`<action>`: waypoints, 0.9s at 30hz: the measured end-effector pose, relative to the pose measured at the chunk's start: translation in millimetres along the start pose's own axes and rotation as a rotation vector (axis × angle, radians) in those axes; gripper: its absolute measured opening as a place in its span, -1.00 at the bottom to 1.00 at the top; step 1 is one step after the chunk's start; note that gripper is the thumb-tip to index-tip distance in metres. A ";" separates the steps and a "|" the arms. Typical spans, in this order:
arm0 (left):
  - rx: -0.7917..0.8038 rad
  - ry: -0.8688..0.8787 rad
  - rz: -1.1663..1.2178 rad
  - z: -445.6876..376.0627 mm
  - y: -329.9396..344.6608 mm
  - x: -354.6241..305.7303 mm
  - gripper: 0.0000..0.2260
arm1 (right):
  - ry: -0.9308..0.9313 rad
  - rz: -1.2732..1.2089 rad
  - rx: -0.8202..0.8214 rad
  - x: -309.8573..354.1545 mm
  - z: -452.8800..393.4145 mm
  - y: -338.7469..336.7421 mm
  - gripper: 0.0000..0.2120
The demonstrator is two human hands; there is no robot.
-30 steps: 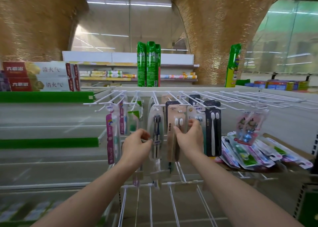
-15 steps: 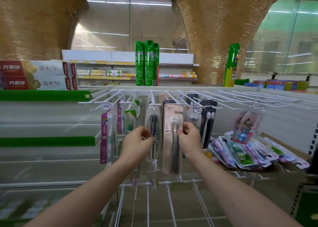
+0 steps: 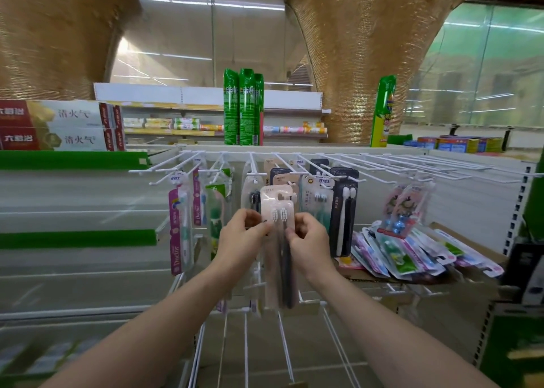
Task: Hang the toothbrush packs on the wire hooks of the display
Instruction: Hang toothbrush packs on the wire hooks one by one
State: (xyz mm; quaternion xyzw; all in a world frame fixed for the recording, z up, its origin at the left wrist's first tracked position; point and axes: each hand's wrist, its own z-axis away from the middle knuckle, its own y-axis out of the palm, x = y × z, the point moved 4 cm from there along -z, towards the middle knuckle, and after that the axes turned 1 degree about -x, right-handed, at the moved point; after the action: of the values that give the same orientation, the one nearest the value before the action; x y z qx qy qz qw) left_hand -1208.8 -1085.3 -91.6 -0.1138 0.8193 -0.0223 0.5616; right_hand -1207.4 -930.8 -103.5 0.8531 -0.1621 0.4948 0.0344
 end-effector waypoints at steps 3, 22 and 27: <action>-0.028 -0.064 0.072 -2.0 -3.8 3.8 -0.83 | 0.002 -0.016 0.032 -0.3 0.2 7.5 -0.82; -0.055 -0.070 0.037 -8.4 -35.8 18.2 -0.80 | 0.139 0.309 -0.118 -3.4 -36.4 6.8 -0.49; -0.062 -0.083 0.026 -9.3 -40.7 20.1 -0.83 | 0.258 0.307 -0.071 -17.8 -58.1 13.1 -0.24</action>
State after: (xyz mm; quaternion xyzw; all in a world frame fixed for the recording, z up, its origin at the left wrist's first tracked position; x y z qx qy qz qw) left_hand -1217.7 -1130.0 -99.9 -0.1214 0.7970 0.0151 0.5914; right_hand -1268.0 -926.1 -90.6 0.7461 -0.3018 0.5934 0.0092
